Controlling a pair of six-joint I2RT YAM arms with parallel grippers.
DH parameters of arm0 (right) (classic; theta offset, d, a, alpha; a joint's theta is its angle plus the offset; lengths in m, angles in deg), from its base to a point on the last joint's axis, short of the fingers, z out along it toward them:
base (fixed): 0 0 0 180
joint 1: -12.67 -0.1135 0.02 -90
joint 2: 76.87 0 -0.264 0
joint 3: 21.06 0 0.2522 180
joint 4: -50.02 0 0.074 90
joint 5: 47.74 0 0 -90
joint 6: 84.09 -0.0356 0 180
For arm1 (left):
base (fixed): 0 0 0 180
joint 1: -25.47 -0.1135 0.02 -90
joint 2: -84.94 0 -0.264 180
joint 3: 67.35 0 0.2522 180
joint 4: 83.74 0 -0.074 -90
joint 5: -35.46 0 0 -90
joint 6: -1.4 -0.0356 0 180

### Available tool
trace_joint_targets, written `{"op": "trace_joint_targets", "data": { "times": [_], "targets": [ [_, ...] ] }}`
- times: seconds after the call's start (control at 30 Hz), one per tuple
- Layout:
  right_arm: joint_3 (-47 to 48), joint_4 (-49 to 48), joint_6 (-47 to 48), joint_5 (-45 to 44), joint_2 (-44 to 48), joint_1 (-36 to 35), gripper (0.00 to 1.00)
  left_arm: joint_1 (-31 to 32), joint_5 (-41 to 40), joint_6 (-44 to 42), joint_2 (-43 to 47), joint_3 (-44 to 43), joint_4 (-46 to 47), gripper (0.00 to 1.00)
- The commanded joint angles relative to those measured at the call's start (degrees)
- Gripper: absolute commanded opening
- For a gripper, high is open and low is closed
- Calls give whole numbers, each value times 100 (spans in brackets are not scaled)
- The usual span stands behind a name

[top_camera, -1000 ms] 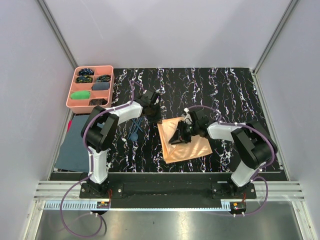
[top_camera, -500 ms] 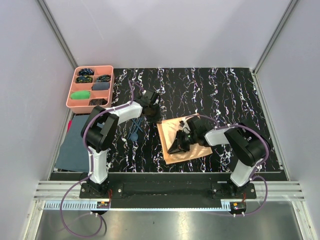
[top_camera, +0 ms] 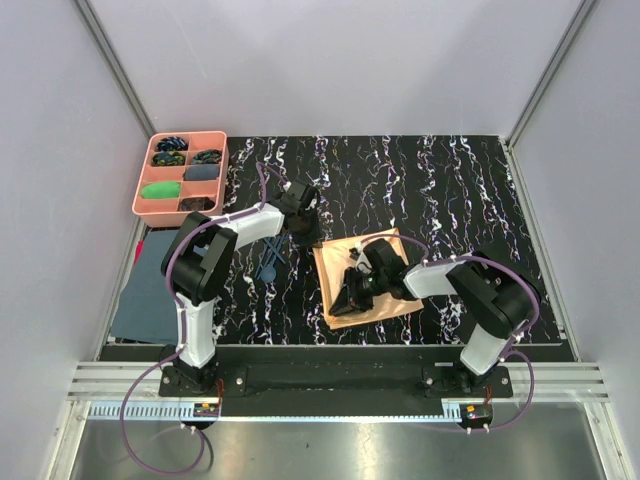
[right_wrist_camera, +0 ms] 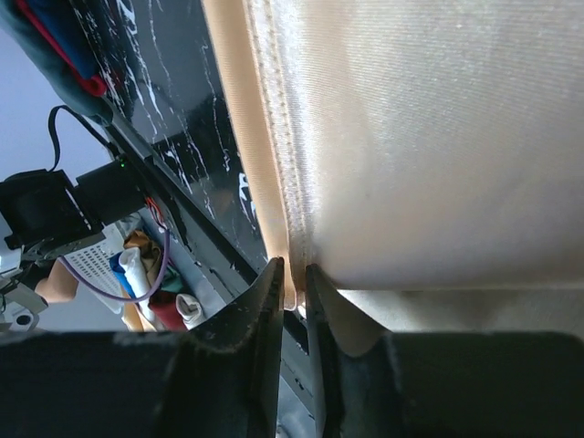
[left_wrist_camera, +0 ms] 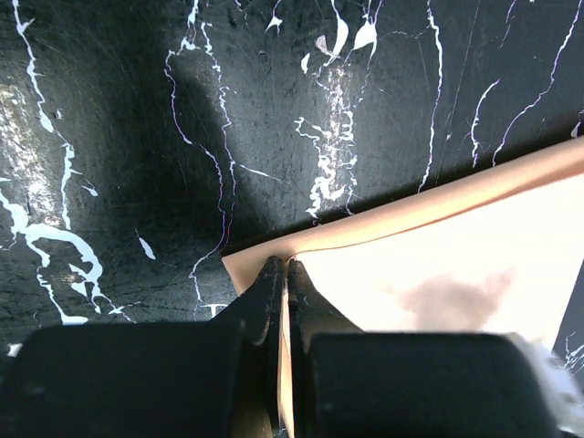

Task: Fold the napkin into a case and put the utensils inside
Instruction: Turn over the upper triangle folded napkin at the center of the board.

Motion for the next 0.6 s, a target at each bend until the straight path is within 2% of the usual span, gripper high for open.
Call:
{"op": "trace_joint_targets", "data": {
  "times": [0.0, 0.23, 0.4, 0.57],
  "targets": [
    [-199, -558, -301, 81, -69, -158, 23, -38, -267, -18, 260, 18, 96, 0],
    [46, 557, 147, -324, 546, -158, 24, -55, -180, -9, 136, -87, 104, 0],
    [433, 716, 138, -350, 574, -254, 25, -55, -206, -18, 180, -78, 95, 0],
    [618, 444, 7, -316, 267, -448, 27, -55, -215, 0, 163, -78, 104, 0]
  ]
}}
